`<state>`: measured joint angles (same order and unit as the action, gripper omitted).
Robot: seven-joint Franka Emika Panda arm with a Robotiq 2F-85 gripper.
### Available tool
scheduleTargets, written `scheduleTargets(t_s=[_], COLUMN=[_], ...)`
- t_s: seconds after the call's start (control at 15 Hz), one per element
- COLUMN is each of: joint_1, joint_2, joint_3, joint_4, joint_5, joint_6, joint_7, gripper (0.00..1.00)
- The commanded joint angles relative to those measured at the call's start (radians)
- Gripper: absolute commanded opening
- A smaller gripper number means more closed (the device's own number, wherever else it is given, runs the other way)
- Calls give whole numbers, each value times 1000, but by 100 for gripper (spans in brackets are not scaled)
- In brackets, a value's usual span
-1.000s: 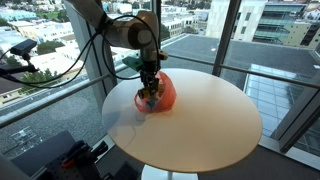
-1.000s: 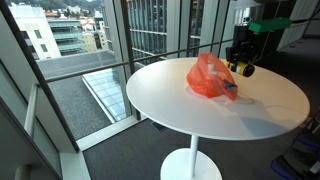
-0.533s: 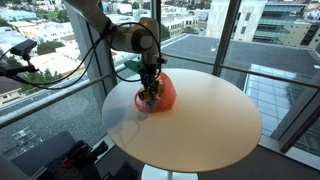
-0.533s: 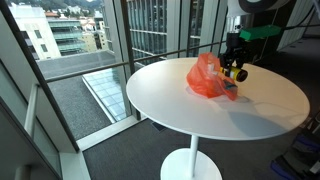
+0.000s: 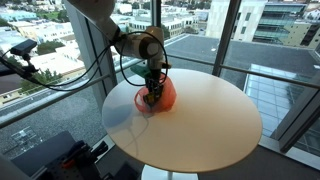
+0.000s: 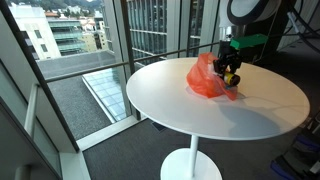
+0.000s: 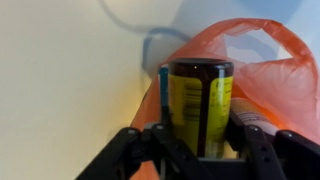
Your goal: Put the brown bottle inside the plastic bag
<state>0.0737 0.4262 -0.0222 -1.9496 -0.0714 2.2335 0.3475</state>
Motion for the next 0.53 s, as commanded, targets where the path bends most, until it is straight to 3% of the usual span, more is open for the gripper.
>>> scheduleTargets(t_s=[0.0,0.2,0.27,0.33,0.47], joint_1=[11,13,13,14,19], joint_2=[50,71,76,76,76], joint_3=[-21,-34,-37,-41,-50], joint_4=[86,118,126,124,124], joint_5=[-9,-12,-11,-14,-23], joint_6=[-29,-31,-30,-27,-26], joint_7=[17,28,28,28,36], gripper=[29,29,49,79,86])
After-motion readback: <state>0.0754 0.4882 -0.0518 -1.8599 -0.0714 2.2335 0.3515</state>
